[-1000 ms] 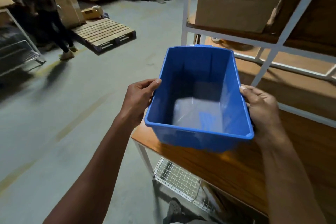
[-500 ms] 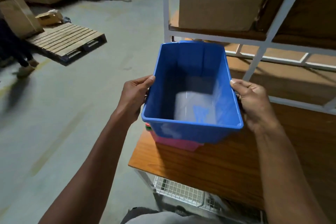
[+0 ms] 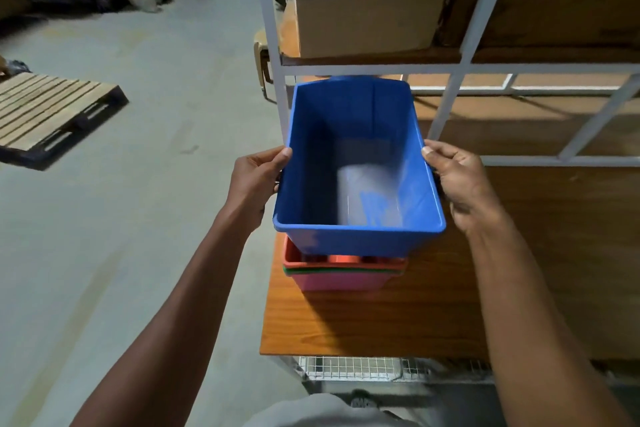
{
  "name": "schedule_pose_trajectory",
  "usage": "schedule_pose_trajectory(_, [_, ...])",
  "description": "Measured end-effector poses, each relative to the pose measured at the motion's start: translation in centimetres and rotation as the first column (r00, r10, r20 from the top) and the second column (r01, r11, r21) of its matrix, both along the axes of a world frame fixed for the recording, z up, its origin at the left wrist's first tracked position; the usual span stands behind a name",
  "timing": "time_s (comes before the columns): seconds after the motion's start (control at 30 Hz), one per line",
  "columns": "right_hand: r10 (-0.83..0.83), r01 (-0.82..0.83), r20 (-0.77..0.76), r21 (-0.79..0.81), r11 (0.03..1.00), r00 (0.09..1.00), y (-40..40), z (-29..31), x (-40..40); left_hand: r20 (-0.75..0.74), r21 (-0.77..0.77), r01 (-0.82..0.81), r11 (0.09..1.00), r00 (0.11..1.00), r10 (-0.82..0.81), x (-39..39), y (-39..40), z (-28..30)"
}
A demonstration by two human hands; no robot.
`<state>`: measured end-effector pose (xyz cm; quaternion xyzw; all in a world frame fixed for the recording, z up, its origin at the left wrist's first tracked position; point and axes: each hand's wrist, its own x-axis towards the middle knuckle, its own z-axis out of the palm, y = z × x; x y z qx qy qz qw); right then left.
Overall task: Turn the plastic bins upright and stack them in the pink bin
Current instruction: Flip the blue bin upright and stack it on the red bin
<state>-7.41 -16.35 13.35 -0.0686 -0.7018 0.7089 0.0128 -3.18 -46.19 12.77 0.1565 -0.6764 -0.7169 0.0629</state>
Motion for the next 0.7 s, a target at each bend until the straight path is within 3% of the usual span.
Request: schedule_pose_trajectory(0.7, [0.023, -0.035, 0.139, 0.084, 0.996, 0.990, -0.6, -4.6, -0.4, 0.049, -0.050, -0.022, 0.999, 0.998, 0.025, -0.5, -0.5, -5.0])
